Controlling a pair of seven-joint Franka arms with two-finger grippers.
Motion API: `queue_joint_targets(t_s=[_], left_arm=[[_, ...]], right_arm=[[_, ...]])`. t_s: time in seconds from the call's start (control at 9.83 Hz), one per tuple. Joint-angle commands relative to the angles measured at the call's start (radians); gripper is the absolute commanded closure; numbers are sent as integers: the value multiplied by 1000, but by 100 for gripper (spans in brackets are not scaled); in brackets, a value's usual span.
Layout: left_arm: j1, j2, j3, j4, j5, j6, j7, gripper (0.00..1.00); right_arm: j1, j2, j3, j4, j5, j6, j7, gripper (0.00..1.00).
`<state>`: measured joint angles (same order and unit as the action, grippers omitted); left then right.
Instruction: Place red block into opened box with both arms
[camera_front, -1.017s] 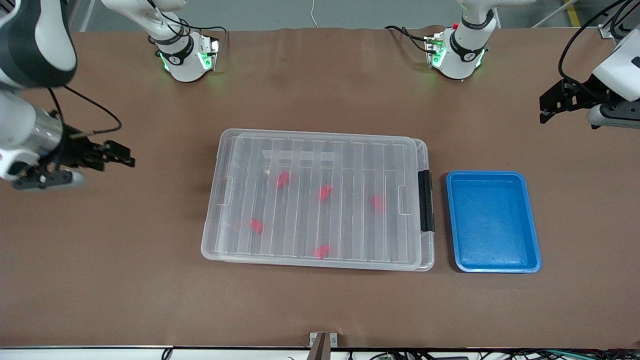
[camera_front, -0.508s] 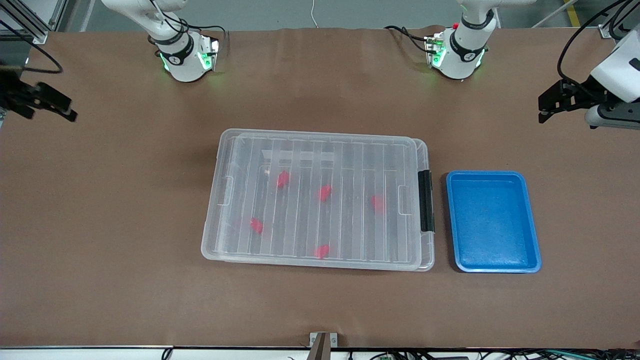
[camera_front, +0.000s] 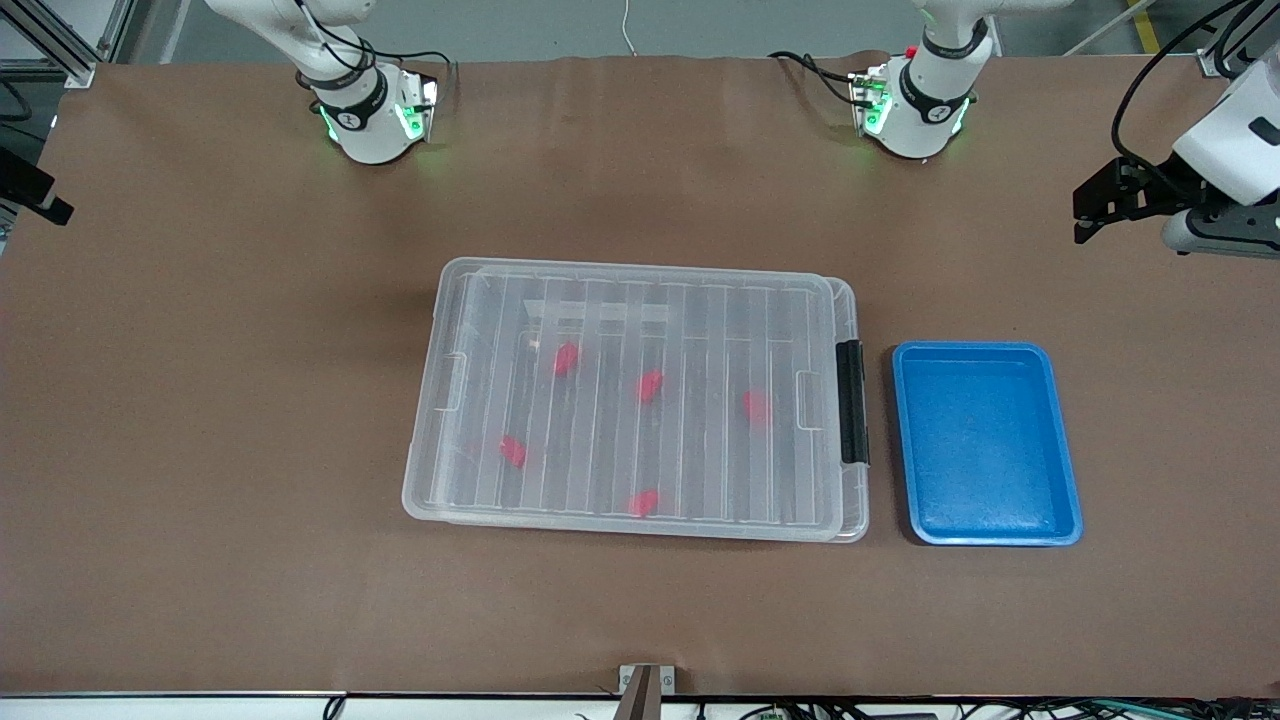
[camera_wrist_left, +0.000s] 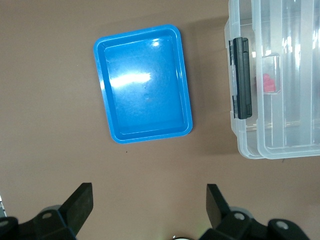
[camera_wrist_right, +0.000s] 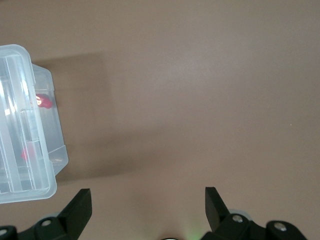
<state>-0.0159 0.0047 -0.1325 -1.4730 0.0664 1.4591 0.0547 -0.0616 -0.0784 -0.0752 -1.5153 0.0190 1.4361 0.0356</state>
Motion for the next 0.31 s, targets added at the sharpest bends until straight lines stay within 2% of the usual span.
queue_joint_targets(t_s=[0.0, 0.2], left_arm=[[-6, 17, -4, -1, 23, -19, 4, 0], [-1, 17, -4, -1, 23, -20, 4, 0]], right_arm=[[-14, 3, 9, 15, -5, 3, -20, 0], [-12, 8, 8, 15, -4, 1, -22, 0]])
